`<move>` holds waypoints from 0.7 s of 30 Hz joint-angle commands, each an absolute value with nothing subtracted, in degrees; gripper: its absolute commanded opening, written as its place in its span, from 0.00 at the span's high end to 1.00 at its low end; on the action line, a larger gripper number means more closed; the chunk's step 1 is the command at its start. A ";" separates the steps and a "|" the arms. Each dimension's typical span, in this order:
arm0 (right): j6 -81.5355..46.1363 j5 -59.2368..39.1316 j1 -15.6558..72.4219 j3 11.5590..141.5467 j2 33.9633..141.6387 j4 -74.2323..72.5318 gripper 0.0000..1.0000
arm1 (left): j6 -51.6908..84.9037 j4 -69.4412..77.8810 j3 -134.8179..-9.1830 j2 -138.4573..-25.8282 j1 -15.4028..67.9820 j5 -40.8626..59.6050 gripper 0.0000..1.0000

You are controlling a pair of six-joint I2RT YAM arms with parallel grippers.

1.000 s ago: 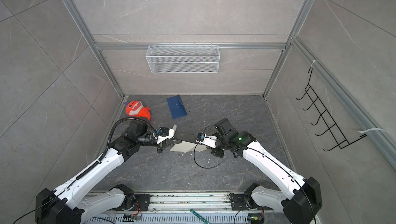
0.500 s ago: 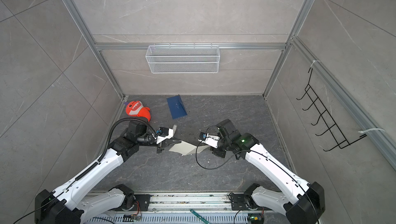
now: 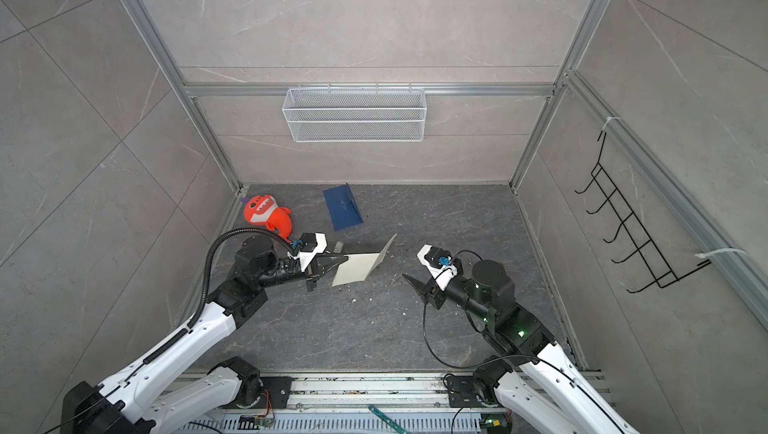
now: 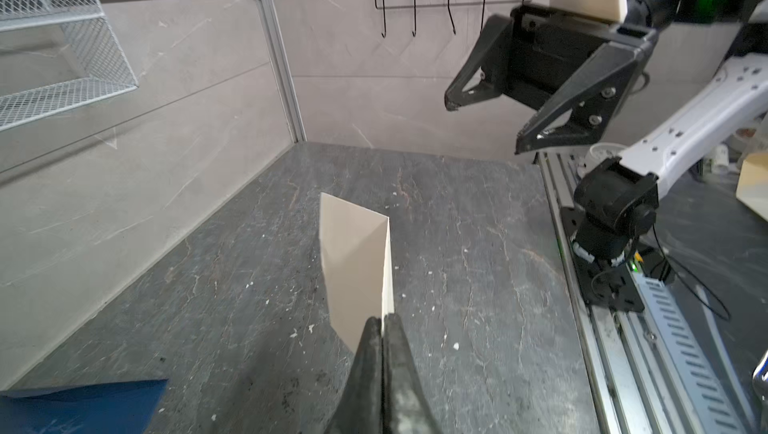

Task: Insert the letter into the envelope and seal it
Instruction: 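Open the right gripper and draw it back while the left gripper holds the letter, then move the right gripper back to the letter and pinch its free edge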

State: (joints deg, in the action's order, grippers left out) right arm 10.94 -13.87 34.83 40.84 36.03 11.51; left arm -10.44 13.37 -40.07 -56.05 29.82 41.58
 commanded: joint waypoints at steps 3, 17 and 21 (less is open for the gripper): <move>-2.71 -18.97 34.79 32.84 36.28 -7.07 0.30 | 1.78 29.11 -38.50 -55.43 29.53 40.73 1.00; -6.66 -23.21 34.93 30.71 50.79 -26.66 0.29 | 6.02 33.83 -37.97 -56.89 30.06 43.79 1.00; -7.04 -24.60 35.04 32.22 54.26 -29.15 0.29 | 6.02 34.53 -37.94 -57.22 30.26 44.54 1.00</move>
